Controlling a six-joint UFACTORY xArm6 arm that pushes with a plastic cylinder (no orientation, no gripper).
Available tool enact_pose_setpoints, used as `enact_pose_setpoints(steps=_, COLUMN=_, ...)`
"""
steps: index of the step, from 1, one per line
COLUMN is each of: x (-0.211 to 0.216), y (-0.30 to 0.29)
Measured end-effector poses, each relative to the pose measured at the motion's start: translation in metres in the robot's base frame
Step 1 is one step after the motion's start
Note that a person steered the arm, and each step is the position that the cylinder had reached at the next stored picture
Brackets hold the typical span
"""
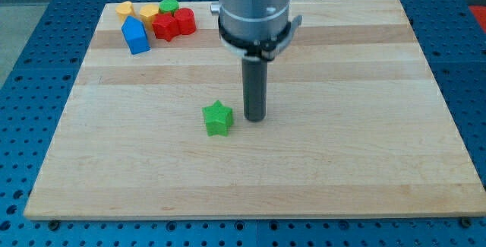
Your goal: Push the green star towards the red circle
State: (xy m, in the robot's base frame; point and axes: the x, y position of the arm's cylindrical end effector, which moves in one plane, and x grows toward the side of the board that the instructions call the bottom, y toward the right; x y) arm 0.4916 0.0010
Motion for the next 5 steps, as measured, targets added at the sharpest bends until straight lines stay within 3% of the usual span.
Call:
enact_pose_setpoints(steps=2, x=0.012, y=-0.052)
enact_pose_setpoints(steps=4, x=-0.019, y=-0.117)
enact_pose_setpoints(steps=5, x=-0.032, y=-0.121)
